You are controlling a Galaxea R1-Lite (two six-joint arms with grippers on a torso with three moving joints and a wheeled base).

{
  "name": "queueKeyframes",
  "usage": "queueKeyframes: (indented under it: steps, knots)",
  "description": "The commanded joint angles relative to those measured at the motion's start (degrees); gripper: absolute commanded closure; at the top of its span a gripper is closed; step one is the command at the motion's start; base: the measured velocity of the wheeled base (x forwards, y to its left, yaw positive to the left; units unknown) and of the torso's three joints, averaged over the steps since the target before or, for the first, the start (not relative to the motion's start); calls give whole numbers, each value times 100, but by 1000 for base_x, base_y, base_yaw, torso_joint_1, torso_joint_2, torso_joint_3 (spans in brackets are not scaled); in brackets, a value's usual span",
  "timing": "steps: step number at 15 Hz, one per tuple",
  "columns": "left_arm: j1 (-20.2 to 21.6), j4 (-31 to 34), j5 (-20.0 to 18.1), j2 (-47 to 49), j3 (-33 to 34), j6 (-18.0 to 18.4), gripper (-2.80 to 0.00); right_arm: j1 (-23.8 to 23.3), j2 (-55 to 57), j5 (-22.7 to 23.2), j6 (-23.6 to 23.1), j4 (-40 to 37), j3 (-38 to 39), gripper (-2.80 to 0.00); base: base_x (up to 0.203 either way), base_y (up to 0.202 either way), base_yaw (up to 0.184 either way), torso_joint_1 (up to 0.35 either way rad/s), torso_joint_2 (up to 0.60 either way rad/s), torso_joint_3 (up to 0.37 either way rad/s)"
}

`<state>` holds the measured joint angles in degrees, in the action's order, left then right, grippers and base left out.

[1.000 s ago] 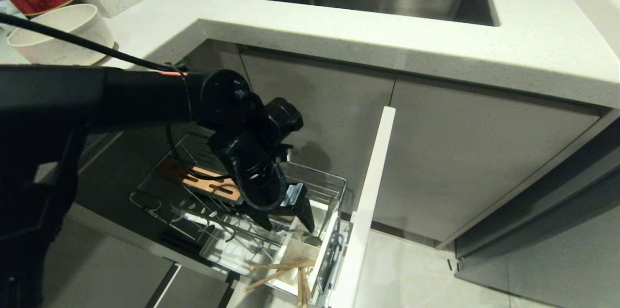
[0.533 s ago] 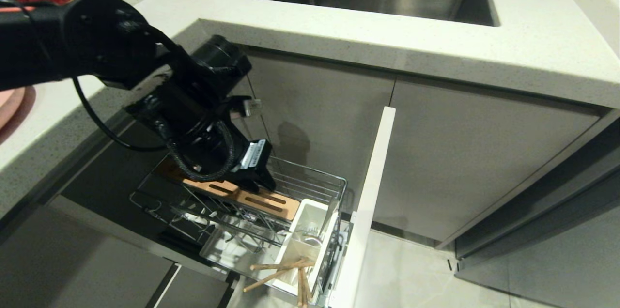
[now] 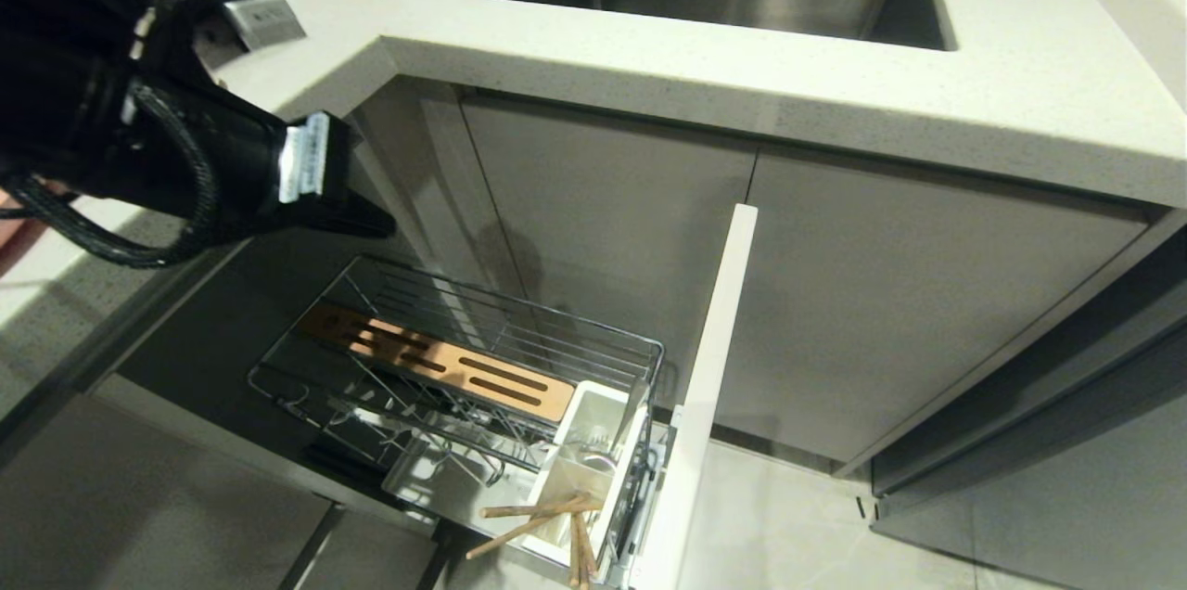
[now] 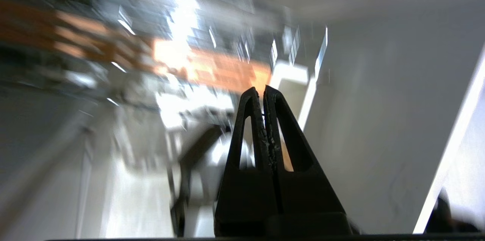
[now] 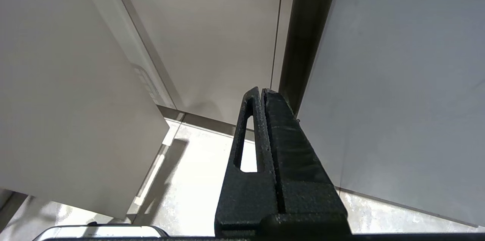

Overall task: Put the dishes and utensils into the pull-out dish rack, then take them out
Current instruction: Pick up the bowl and place it in the cupboard

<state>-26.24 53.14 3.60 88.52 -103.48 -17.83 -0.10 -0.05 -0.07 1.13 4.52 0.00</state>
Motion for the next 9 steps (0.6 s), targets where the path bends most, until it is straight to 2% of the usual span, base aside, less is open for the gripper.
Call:
queueKeyframes:
  steps: [1,3,5,6,7,9]
  knots:
    - [109,-378,511,-880,65,-44,0,1,5,-1,1,5,150,0,0,0,0,0,0,0]
    - [230,-997,1254,-1121,-84,15,0,1,5,4,1,5,156,0,0,0,0,0,0,0]
    - [501,-1384,1654,-1166,-123,340,0,1,5,-1,1,5,149,0,0,0,0,0,0,0]
    - [679,-1709,1702,-1169,-69,443,-208,1,5,-1,1,5,158,0,0,0,0,0,0,0]
    - [866,-1998,1717,-1165,40,519,-280,1,2,0,1,5,153,0,0,0,0,0,0,0]
    - [1040,-2570,1730,-1091,165,647,-280,1,5,1,1,5,157,0,0,0,0,0,0,0]
